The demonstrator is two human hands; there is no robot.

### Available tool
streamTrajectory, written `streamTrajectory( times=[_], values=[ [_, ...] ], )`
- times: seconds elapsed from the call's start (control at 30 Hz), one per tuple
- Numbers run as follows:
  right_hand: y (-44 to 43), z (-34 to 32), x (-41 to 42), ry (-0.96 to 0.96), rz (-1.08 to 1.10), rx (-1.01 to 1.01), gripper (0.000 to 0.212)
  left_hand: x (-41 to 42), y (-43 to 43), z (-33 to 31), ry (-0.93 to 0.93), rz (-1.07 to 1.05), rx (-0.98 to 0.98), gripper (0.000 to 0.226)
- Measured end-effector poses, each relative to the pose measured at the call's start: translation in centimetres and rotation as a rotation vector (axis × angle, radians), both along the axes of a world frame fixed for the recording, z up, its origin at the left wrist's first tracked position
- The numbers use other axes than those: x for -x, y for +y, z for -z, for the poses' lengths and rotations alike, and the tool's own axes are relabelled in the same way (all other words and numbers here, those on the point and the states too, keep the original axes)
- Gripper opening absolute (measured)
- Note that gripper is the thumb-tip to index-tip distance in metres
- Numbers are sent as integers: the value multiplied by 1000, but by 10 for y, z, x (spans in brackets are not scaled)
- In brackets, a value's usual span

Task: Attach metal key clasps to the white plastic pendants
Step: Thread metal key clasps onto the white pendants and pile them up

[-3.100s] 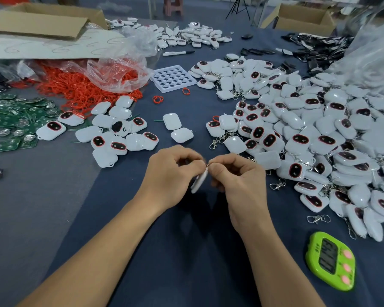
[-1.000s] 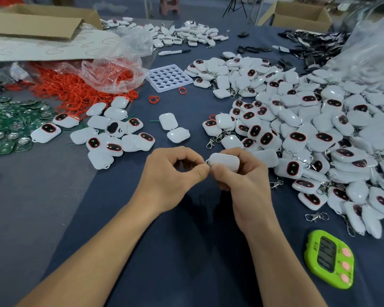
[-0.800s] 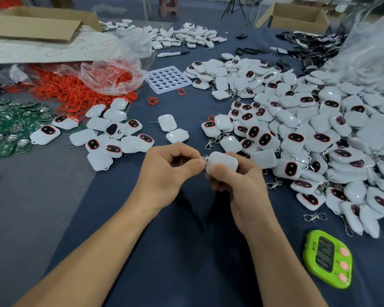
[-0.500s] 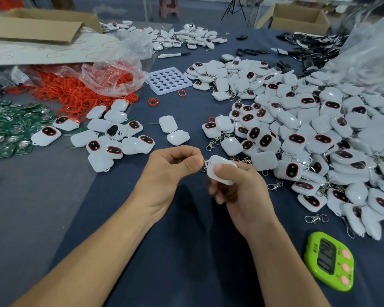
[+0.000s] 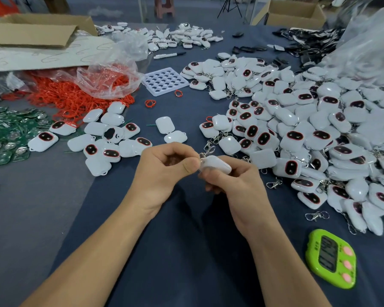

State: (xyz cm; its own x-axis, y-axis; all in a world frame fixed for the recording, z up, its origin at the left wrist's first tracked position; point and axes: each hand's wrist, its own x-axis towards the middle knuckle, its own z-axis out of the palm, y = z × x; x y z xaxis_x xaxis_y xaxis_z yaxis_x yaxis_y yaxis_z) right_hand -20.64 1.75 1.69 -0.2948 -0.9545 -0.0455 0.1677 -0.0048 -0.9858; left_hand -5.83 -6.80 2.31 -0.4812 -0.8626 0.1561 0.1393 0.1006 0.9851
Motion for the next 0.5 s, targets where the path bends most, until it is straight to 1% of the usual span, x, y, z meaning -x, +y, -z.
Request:
streamTrajectory(
  times=[0.07,0.1,0.17,0.27,0.37,0.4,0.5],
  values=[
    [-1,2,0,19,46,51,16,-4,-3,2,-248,-49,205,9],
    [-1,3,0,19,56,67,19,-5,-3,3,-341,-68,265,8],
    [-1,4,1,27,60,81,24,-5,-3,5,-397,-116,246,11],
    [-1,4,0,40,67,93,25,-1,-1,7,-343,-118,163,16],
    [-2,3,1,25,84,97,32,3,1,6,-205,-24,6,27],
    [-2,3,2,26,91,91,35,3,2,6,-176,-9,-24,27],
    [-1,4,3,61,94,69,39,3,2,3,-136,-20,-36,18]
  ],
)
